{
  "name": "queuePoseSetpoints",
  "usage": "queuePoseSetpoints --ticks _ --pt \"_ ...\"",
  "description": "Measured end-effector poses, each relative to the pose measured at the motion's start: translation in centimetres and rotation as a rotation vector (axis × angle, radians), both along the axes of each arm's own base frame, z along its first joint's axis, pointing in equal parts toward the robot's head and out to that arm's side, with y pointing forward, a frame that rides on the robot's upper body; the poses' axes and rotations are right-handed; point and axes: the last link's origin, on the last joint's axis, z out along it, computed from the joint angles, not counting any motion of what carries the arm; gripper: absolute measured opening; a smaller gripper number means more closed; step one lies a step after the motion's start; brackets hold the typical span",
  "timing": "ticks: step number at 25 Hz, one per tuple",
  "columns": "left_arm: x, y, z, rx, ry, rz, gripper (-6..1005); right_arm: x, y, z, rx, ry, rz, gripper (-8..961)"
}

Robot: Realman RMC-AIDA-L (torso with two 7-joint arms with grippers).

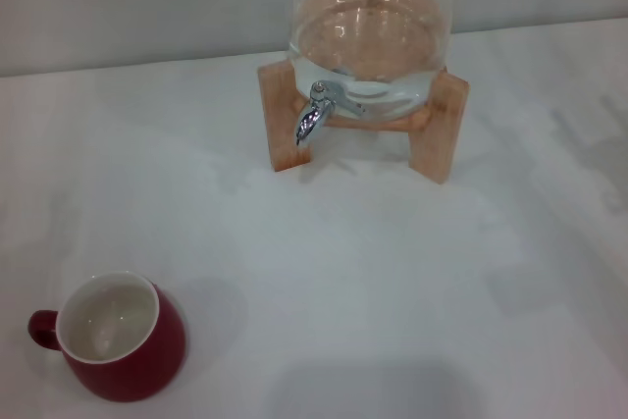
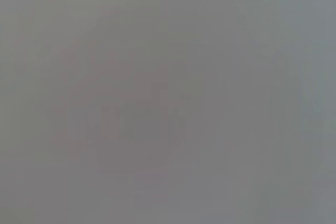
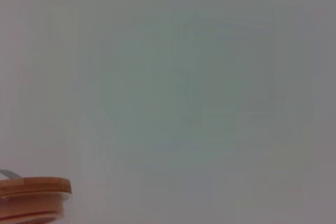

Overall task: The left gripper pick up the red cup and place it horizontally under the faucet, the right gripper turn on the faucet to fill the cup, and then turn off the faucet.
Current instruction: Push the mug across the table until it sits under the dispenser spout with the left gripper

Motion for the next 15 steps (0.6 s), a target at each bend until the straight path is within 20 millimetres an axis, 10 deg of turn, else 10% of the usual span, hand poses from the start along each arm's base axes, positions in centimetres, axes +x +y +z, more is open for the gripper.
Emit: queuePoseSetpoints --ticks 15 --pt "0.00 0.06 -0.07 -0.005 0.000 0.001 873 0.18 0.07 -0.14 -0.004 -0.006 -0.013 861"
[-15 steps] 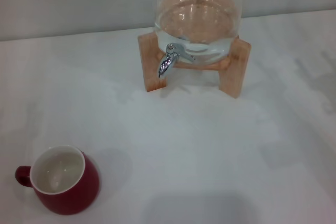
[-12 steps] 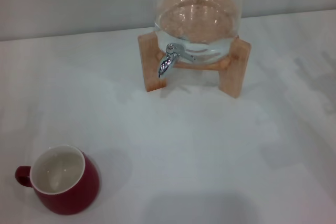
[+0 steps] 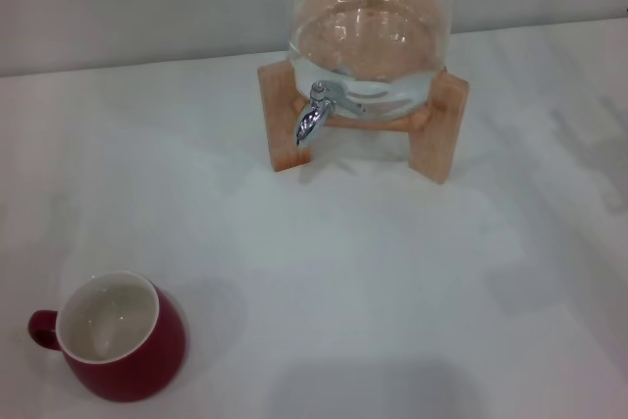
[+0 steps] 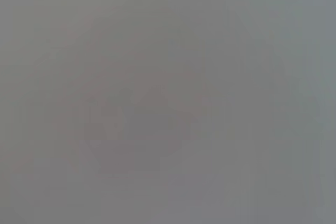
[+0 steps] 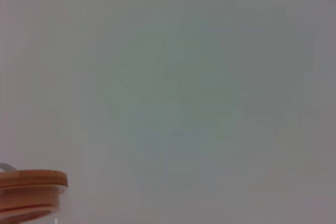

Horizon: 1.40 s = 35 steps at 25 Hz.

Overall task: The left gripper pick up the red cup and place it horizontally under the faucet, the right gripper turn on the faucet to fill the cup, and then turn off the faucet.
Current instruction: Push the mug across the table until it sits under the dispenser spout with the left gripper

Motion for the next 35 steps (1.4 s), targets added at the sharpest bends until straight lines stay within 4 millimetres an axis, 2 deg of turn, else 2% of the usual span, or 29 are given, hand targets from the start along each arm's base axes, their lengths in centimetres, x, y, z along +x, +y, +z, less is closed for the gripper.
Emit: queuePoseSetpoints --ticks 17,35 --pt "0.1 -0.9 -1.1 -0.057 -0.011 -0.019 872 0.6 -0.4 -0.3 -0.015 0.004 -0.025 862" --pt "0.5 -3.7 -3.4 -0.149 -0.003 -0.052 872 0.5 -1.2 -1.0 -0.046 -0.006 0.002 861"
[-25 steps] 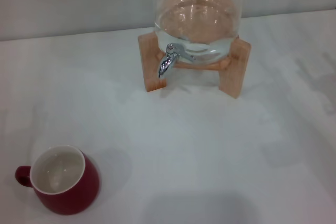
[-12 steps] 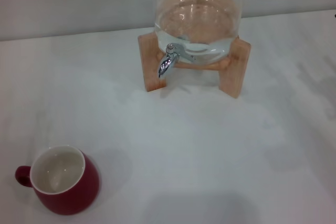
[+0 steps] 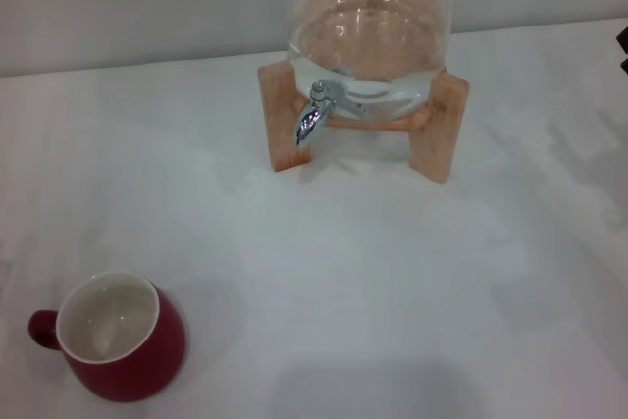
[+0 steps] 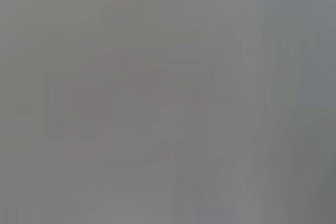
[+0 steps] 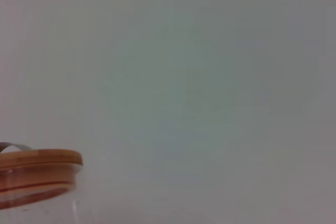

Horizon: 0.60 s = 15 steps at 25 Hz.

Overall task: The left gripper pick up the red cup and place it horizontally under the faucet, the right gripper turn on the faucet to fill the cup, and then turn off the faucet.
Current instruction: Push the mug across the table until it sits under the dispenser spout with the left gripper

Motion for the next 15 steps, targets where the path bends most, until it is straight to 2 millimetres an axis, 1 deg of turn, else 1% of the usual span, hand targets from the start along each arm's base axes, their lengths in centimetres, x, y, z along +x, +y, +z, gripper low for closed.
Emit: queuePoseSetpoints --ticks 9,15 --pt "-0.1 -1.7 -0.4 -0.005 -0.003 -0.005 872 -0.1 0.1 -0.2 -0.009 -0.002 0.003 862" --pt "0.2 -2.3 -1.1 -0.038 -0.002 -0.019 871 0.1 -0.2 -0.2 -0.012 -0.003 -0.001 862"
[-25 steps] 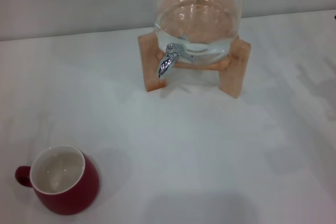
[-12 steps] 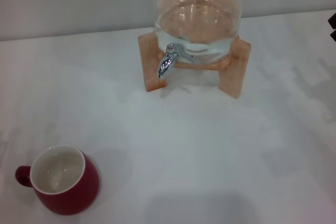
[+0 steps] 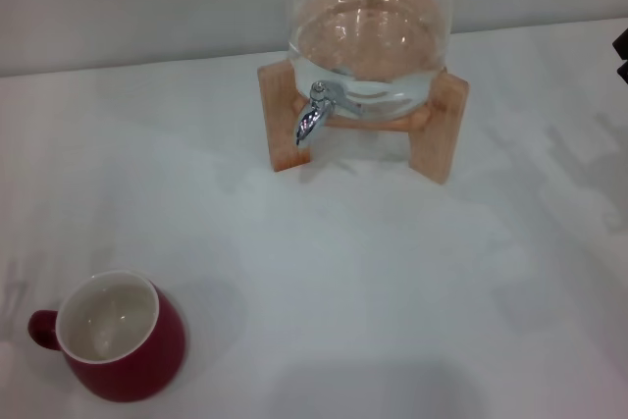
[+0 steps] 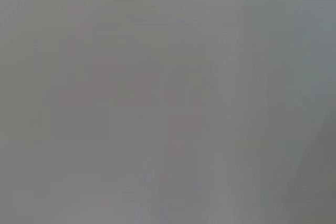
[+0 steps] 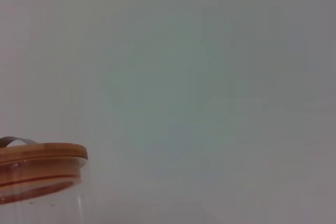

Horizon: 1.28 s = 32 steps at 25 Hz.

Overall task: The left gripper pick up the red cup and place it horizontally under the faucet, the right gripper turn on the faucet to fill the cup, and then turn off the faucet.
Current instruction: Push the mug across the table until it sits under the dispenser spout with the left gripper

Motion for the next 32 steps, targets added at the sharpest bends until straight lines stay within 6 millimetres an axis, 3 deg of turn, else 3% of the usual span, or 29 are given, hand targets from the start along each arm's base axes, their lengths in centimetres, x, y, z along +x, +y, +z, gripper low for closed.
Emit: queuePoseSetpoints --ticks 32 --pt "0.2 -3.0 -2.0 -0.084 -0.024 0.004 871 0.2 -0.2 -0.3 -0.013 -0.007 -0.009 861"
